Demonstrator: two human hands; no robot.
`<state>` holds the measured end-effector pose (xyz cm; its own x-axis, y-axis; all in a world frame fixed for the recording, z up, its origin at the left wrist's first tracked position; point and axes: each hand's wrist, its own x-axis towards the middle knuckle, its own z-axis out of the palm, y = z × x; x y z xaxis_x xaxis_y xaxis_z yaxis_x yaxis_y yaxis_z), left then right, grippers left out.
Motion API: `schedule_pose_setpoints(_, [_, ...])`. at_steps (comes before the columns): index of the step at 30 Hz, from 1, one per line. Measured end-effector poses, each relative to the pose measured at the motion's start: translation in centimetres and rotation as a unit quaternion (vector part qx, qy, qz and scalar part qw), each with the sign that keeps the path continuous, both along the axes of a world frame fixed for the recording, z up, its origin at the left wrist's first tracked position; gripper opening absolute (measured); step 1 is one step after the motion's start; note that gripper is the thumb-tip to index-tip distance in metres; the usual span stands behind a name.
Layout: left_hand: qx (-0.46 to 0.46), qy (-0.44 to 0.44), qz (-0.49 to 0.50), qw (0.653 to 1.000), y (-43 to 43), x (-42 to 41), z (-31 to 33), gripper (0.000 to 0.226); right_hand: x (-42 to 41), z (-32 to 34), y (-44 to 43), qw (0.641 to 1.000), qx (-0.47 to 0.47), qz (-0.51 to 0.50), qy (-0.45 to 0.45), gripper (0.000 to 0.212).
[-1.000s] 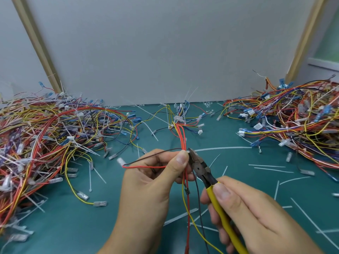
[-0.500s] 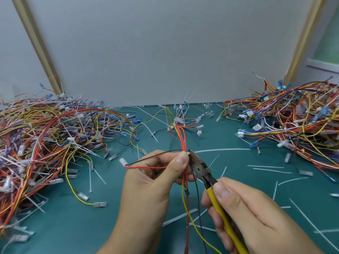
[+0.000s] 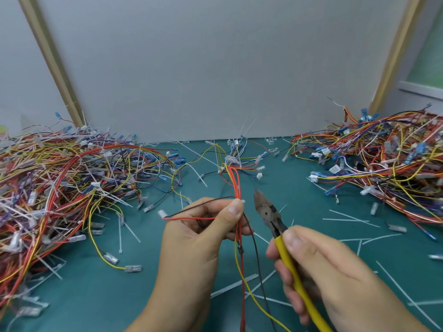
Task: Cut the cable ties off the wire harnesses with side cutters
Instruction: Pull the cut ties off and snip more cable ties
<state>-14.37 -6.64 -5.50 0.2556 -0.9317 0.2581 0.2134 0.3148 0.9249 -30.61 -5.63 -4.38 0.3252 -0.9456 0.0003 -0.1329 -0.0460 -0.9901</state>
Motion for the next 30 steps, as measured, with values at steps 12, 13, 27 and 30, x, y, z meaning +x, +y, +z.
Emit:
schedule_pose_setpoints(12, [-0.092, -0.31, -0.123, 0.938, 1.7, -1.6, -0.4, 0.009, -0.9, 0.0, -1.9, 0.992, 0.015, -0.061, -0.113, 0.029])
schedule_pose_setpoints(13, [-0.105, -0.34, -0.117, 0.927, 1.8, -1.5, -0.5, 0.006, -0.9, -0.2, -1.9, 0.991, 0.012, -0.069, -0.111, 0.026])
schedule_pose_setpoints(27, [0.156, 0.042, -0.218, 0.962, -1.3, 0.6, -0.5, 0.026, -0.6, 0.4, -1.6, 0.954, 0.15, -0.057, -0.252, 0.017])
schedule_pose_setpoints(30, [0.168, 0.12, -0.222, 0.953, -1.5, -0.1, -0.6, 0.031, 0.1, 0.7, -0.8, 0.932, 0.21, 0.021, -0.295, 0.013])
